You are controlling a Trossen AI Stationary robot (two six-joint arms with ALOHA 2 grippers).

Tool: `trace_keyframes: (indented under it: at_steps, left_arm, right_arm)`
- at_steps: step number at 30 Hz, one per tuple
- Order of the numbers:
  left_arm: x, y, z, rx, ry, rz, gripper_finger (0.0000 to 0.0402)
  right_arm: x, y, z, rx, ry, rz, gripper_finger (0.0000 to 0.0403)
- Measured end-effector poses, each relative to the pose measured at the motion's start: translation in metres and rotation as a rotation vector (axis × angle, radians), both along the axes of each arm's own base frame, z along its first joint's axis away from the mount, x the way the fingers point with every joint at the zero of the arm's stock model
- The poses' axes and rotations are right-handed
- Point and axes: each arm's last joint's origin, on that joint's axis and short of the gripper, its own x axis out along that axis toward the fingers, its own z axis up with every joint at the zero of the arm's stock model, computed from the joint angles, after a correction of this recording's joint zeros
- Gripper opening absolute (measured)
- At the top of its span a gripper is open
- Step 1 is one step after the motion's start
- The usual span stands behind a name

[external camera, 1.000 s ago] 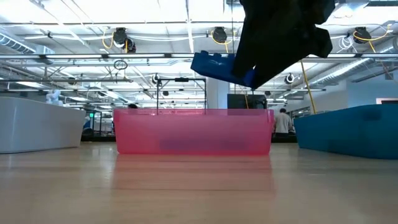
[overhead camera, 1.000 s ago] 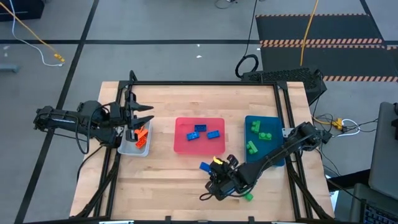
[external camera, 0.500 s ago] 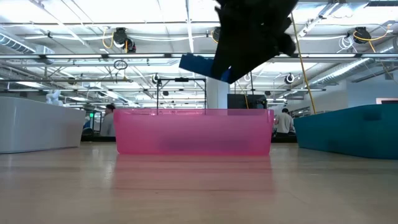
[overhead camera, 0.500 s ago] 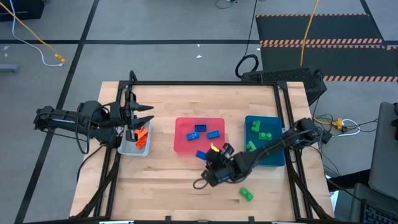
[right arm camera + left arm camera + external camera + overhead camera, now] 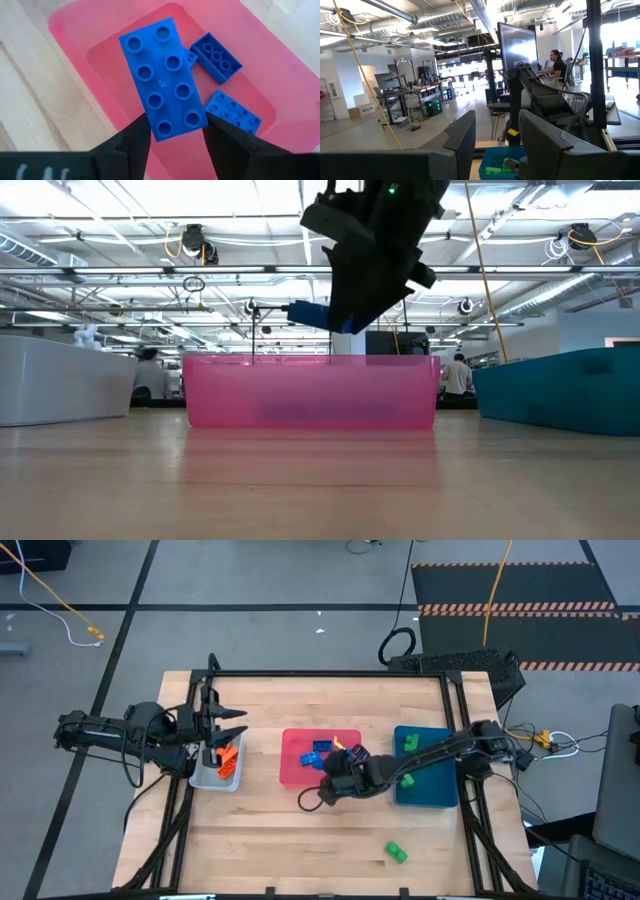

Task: Sort & place blocks by color
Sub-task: Put the blue game piece into the red bin, then put the green game piece into the blue bin

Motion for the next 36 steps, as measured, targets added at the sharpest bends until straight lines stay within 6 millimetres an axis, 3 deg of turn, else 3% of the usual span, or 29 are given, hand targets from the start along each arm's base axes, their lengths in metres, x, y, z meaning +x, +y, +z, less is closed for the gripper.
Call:
trace_keyframes:
  at_steps: [15,22,30,36]
  left_arm:
    - [0.000,0.000,0.000,0.002,0.004,0.001,0.0152]
    - [0.000,0.000,-0.001,0.005,0.011,0.001,0.0152]
    - [0.000,0.000,0.000,0.010,0.006,0.003,0.0152]
    - [0.000,0.000,0.000,0.006,0.005,0.002,0.0152]
  right_arm:
    - [-0.006,-0.004,0.003,0.066,0.057,0.025,0.0221]
    - [-0.028,0.006,0.038,0.128,0.032,0.122,0.0207]
    - [-0.024,0.018,0.067,0.174,-0.259,0.291,0.0207]
    - [-0.009,0.019,0.067,0.104,-0.541,0.405,0.0204]
